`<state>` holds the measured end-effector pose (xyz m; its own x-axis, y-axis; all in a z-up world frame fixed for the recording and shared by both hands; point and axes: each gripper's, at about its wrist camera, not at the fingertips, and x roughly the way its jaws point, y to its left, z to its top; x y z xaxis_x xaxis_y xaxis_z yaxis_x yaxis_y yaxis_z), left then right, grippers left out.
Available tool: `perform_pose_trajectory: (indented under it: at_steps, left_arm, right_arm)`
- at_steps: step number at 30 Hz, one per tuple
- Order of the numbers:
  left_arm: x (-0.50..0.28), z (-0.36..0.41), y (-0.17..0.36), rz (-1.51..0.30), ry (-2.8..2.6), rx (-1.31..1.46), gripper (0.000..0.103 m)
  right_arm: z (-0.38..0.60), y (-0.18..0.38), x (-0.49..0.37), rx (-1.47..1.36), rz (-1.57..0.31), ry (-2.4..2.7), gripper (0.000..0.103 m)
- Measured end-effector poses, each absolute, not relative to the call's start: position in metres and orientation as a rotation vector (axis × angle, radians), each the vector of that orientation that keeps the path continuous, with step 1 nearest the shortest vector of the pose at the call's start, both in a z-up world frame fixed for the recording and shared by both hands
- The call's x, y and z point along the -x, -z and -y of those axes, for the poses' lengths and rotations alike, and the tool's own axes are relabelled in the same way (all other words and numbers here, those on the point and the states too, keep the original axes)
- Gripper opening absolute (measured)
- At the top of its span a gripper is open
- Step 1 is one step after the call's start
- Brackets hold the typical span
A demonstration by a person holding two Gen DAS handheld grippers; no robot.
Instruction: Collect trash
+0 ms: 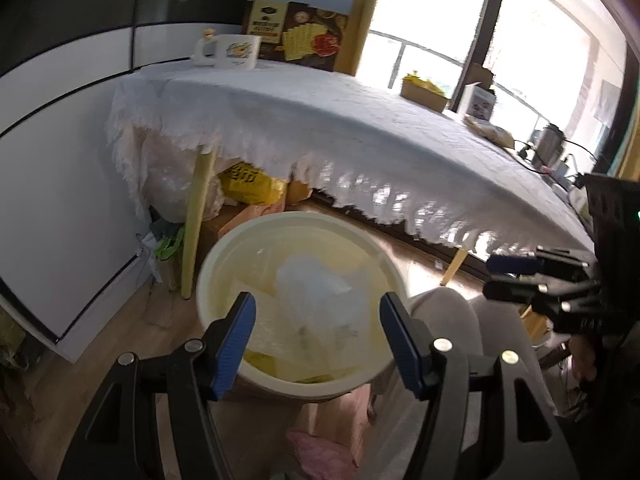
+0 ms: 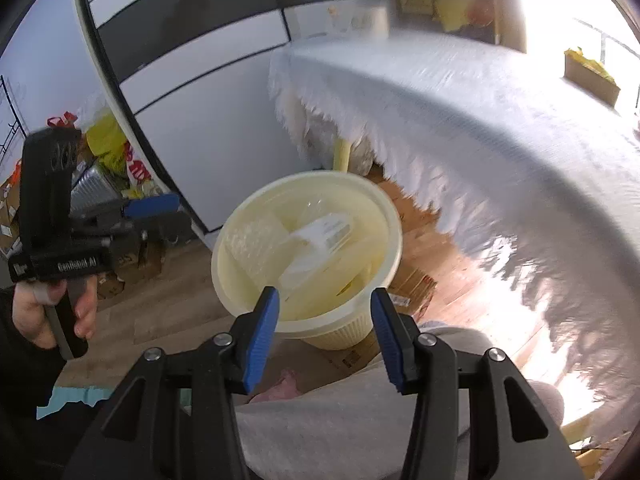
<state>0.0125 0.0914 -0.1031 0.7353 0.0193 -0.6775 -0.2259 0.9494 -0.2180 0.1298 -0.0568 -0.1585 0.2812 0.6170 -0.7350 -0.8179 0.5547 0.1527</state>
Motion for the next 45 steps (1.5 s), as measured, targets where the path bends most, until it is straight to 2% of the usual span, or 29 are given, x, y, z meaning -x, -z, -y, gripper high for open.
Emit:
perform_pose_trajectory:
  at_steps: [24,31,39,45]
  left_arm:
    - [-0.023,-0.012,0.037,-0.574,0.006,0.143,0.066]
    - [-0.017,-0.006,0.012,-0.514,0.006,0.155,0.071]
    - [-0.008,0.002,-0.015,-0.445,-0.030,0.080,0.083]
    - [0.006,0.008,-0.032,-0.358,-0.006,0.046,0.089]
  right_arm:
    - [0.160,0.064,-0.118,0.192,-0.589,-0.805,0.051]
    - [0.179,0.035,-0.102,0.173,-0.506,-0.778,0.057]
    - [0.194,0.007,-0.081,0.153,-0.421,-0.760,0.065]
    - [0.199,-0.013,-0.067,0.153,-0.360,-0.742,0.080]
